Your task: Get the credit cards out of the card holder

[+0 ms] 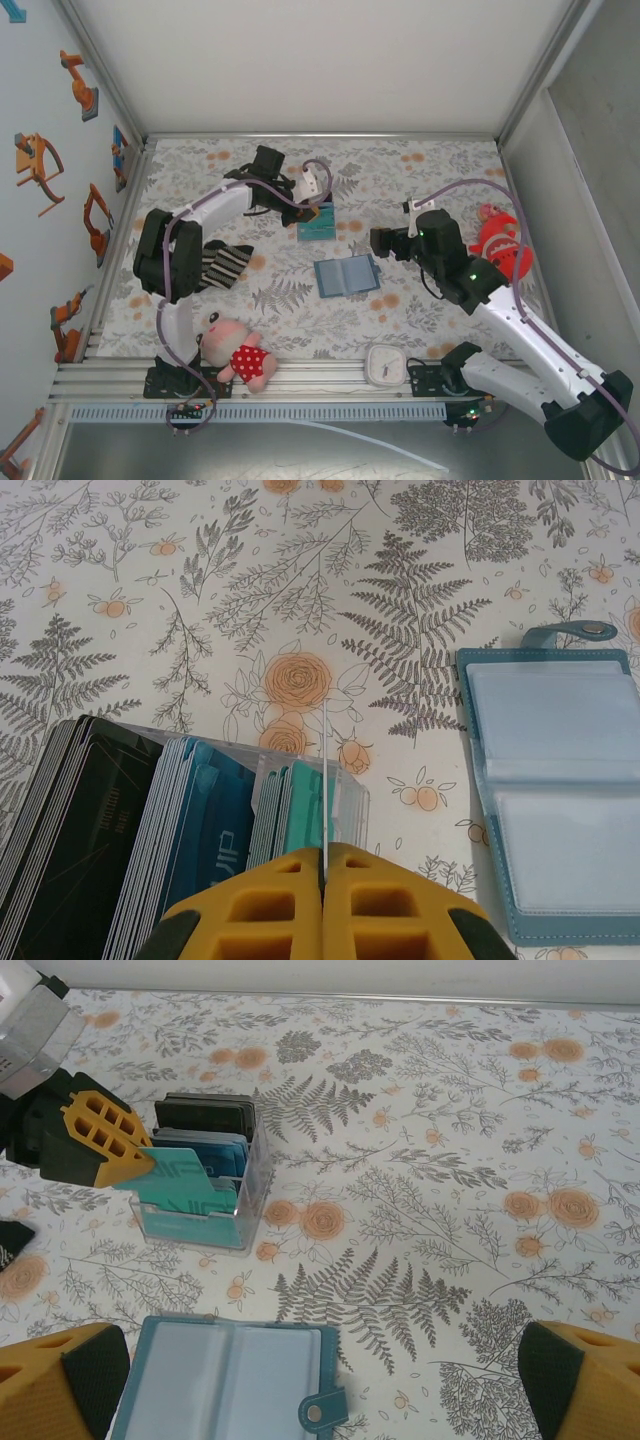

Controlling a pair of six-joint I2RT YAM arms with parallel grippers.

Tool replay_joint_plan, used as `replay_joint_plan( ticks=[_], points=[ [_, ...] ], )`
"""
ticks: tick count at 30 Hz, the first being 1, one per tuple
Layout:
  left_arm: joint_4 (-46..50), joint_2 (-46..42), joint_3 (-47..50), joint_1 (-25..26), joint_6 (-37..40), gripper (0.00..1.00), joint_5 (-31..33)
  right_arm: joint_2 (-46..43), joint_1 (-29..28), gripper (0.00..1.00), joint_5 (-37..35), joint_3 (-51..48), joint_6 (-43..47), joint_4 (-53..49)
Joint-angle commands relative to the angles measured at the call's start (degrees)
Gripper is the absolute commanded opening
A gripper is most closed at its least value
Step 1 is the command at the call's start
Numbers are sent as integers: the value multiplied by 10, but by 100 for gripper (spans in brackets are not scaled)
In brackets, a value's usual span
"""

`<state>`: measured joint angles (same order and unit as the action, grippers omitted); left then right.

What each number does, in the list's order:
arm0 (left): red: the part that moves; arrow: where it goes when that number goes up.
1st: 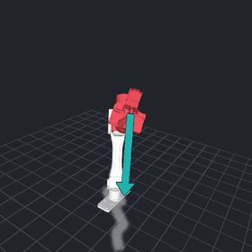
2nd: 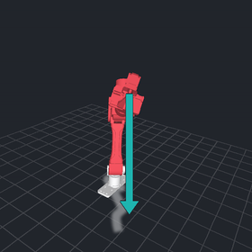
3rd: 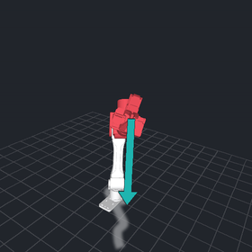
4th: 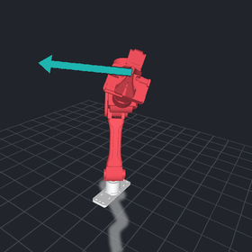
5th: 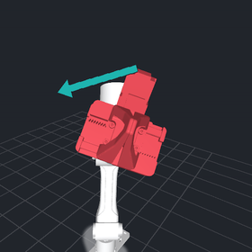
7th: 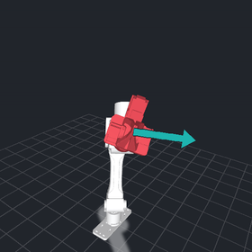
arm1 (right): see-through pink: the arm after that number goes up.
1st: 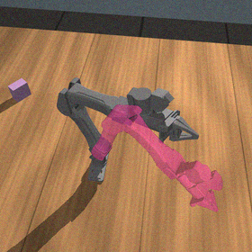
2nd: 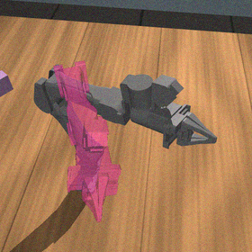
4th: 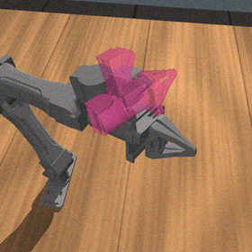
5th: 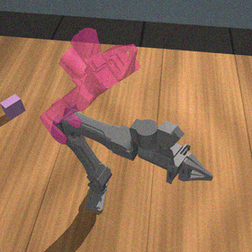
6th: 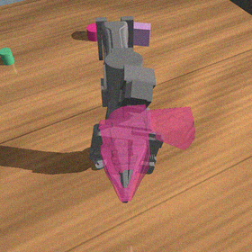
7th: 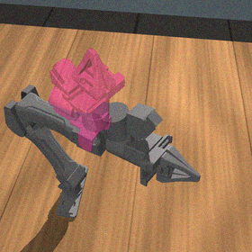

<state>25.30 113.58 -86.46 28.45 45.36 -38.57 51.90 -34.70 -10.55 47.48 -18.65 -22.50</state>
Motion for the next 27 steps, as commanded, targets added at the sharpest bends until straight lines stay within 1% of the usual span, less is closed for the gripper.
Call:
replay_joint_plan(
  ticks=[1,14,27],
  points=[
    [9,16,-21,-3,16,0,-23,-2,0,99,-18,17,-8,-1],
    [20,45,-40,-3,19,0,-23,-5,0,99,-21,16,-10,-4],
    [39,58,-44,-4,39,0,-24,-5,-1,99,-18,15,-13,-6]
  ],
)
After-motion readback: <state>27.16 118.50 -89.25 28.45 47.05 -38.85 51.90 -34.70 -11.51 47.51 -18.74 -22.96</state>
